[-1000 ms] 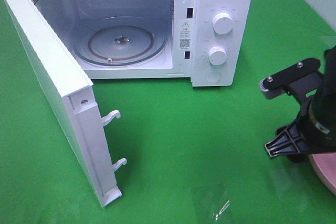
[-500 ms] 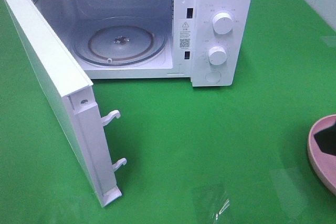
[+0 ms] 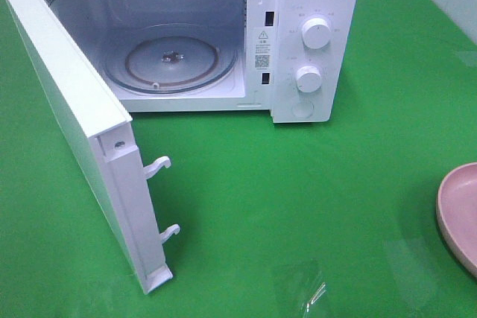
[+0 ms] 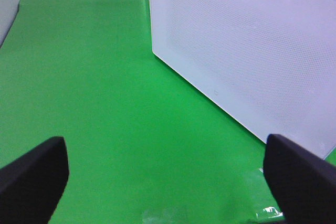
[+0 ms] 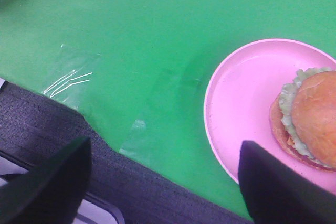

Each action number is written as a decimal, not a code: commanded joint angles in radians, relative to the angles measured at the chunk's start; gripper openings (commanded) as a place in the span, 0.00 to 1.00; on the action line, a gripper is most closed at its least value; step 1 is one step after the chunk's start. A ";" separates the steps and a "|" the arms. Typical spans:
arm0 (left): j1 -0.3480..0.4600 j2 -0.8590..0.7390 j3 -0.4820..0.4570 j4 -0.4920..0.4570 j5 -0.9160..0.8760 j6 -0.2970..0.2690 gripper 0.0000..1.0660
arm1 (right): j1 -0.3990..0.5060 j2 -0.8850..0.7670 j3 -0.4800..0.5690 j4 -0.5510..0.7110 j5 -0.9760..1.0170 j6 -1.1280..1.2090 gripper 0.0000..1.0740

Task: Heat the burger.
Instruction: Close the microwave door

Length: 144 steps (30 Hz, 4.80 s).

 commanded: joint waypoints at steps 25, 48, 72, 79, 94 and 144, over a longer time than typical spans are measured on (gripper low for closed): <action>0.003 -0.004 0.001 0.003 -0.003 -0.005 0.87 | -0.496 -0.424 0.118 0.057 -0.165 -0.058 0.69; 0.003 -0.007 0.001 -0.001 -0.003 -0.005 0.87 | -0.555 -0.436 0.118 0.054 -0.166 -0.065 0.66; 0.003 -0.007 0.001 -0.002 -0.004 -0.005 0.87 | -0.555 -0.436 0.118 0.054 -0.166 -0.065 0.66; 0.003 -0.007 0.001 -0.008 -0.004 -0.005 0.87 | -0.555 -0.436 0.118 0.054 -0.166 -0.065 0.66; 0.003 0.044 -0.026 -0.012 -0.093 -0.023 0.84 | -0.555 -0.436 0.118 0.054 -0.166 -0.065 0.66; 0.003 0.825 0.346 0.018 -1.501 -0.019 0.00 | -0.555 -0.436 0.118 0.054 -0.167 -0.065 0.66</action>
